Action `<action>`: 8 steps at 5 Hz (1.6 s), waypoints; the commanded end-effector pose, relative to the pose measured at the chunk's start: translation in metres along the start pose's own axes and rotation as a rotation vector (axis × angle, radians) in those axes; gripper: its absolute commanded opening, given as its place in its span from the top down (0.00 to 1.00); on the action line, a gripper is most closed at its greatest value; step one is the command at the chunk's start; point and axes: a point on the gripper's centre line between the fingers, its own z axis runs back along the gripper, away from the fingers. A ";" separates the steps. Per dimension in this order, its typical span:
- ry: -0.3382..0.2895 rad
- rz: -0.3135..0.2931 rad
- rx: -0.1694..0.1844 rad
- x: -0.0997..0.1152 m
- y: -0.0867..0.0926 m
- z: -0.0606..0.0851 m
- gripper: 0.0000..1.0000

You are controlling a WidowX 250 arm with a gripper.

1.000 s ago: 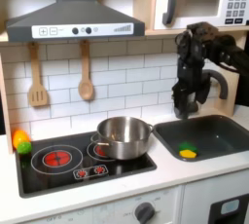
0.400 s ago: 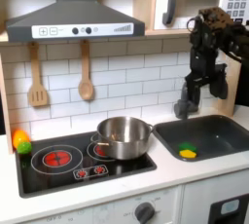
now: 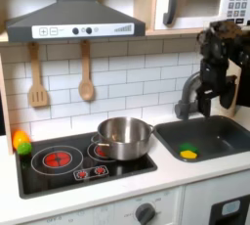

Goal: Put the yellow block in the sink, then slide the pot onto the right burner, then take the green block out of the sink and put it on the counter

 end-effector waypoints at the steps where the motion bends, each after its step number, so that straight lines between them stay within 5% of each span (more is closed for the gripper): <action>1: 0.040 -0.008 0.025 -0.012 0.000 -0.008 0.00; 2: 0.052 0.010 -0.004 -0.012 0.004 -0.017 0.00; 4: 0.054 -0.005 0.013 -0.009 0.007 -0.018 0.00; 5: 0.061 -0.001 0.076 -0.008 0.007 -0.012 0.00; 8: 0.063 0.019 0.071 -0.006 0.012 -0.015 0.00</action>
